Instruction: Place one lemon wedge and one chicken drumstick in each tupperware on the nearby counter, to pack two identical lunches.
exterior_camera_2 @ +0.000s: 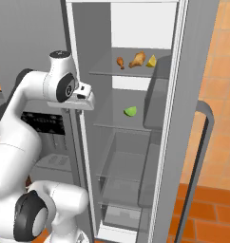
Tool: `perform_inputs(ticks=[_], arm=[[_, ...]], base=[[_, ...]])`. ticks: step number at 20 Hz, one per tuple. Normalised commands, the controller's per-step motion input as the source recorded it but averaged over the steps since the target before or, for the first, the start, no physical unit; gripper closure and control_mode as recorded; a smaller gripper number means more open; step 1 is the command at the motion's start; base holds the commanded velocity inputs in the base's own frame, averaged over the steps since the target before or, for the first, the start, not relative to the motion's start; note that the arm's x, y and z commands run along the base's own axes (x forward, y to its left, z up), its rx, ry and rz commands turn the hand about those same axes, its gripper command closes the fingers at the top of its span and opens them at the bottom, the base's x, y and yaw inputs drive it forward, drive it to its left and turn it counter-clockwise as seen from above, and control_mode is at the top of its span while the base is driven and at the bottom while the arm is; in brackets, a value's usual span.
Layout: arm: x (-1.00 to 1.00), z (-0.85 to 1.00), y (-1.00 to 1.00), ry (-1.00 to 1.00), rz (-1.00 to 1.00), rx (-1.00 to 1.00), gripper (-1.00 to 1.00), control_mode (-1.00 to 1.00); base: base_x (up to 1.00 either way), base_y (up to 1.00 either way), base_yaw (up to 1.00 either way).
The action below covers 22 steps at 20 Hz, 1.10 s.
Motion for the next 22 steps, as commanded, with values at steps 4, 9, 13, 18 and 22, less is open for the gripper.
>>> perform_inputs(ticks=[4,9,13,18,22], arm=[[0.00,-0.16,-0.22,-0.01,-0.02,0.00,-1.00,-1.00],[0.00,-0.23,-0.54,0.00,-0.07,0.00,-1.00,-1.00],[0.00,-0.19,-0.49,-0.02,-0.03,0.00,-1.00,-1.00],[0.00,-0.39,-0.53,-0.16,-0.04,0.00,-1.00,-1.00],[0.00,-0.32,-0.42,-0.23,0.00,0.05,-1.00,-1.00]], base=[[0.00,0.00,0.00],[0.00,0.00,0.00],[0.00,0.00,0.00],[0.00,0.00,0.00],[0.00,0.00,0.00]])
